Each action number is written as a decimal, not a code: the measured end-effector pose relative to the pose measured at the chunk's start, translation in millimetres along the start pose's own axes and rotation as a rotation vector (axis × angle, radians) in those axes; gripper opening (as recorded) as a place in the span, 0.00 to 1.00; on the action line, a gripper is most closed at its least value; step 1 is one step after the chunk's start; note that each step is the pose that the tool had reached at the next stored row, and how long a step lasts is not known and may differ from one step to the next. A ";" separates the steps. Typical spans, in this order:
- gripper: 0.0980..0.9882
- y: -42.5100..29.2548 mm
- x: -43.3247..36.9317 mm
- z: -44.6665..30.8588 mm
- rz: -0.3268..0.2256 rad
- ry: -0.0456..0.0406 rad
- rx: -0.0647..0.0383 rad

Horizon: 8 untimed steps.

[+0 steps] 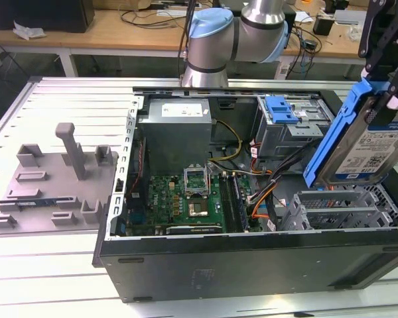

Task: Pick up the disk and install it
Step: 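Insert the disk into the insertion slot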

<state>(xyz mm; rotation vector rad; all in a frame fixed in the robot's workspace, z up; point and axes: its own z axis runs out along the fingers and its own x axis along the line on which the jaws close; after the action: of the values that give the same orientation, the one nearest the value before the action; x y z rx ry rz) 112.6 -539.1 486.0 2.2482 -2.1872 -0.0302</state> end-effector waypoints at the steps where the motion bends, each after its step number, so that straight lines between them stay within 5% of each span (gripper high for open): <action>1: 0.30 0.0 0.6 0.2 0.000 0.0000 0.000; 5: 0.30 -0.9 1.1 4.3 0.002 0.0001 0.002; 8: 0.30 -1.1 1.3 7.8 0.002 0.0003 0.014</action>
<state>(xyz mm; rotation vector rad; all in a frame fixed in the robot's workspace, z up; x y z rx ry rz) 113.6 -540.2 478.2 2.2537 -2.1960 -0.0144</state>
